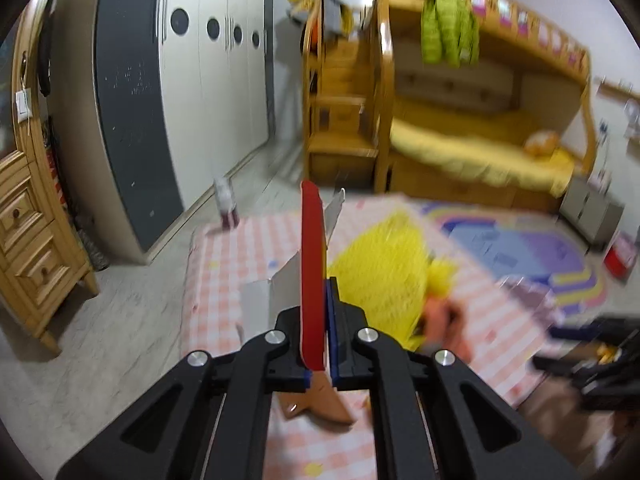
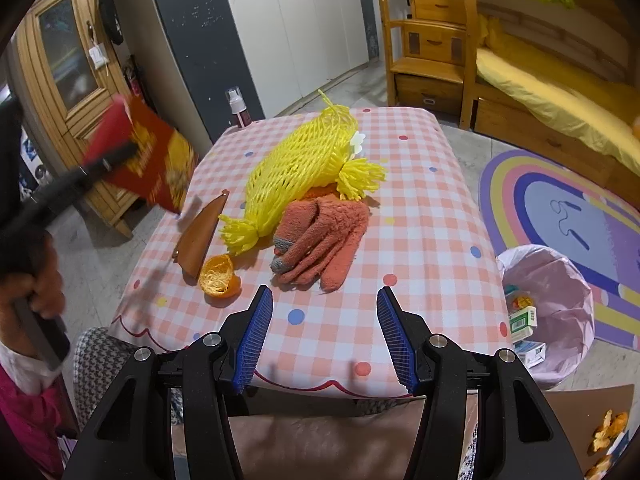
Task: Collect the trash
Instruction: 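Hold the paper card in the left gripper while the right gripper grasps the orange peel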
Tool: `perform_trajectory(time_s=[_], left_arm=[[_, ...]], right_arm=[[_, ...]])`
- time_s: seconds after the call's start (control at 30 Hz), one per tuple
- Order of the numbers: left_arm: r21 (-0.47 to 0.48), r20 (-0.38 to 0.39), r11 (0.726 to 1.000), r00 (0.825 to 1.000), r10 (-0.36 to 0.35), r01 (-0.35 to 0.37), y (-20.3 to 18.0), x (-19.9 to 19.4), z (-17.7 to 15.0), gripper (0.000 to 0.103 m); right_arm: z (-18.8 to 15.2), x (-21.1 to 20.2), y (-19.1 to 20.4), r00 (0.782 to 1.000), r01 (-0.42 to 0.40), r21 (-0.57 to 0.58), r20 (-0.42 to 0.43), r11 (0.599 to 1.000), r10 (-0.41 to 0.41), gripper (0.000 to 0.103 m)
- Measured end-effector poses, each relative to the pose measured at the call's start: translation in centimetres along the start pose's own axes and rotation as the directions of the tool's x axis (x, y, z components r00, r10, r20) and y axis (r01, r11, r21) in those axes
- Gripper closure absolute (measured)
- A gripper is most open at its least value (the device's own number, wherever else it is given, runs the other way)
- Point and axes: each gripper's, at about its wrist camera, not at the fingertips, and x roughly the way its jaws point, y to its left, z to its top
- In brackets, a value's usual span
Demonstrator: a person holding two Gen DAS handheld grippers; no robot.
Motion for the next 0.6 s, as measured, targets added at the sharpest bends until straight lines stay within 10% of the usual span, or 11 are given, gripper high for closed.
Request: perform_trajectory(time_s=[0.6], left_arm=[[-0.044,-0.169,0.981,0.97,0.177,-0.187,3.1,0.0,-6.3,0.1]], right_arm=[[-0.1,3.2,4.8,0.997,-0.08,-0.129,-0.022,0.988,0.078,0.038]])
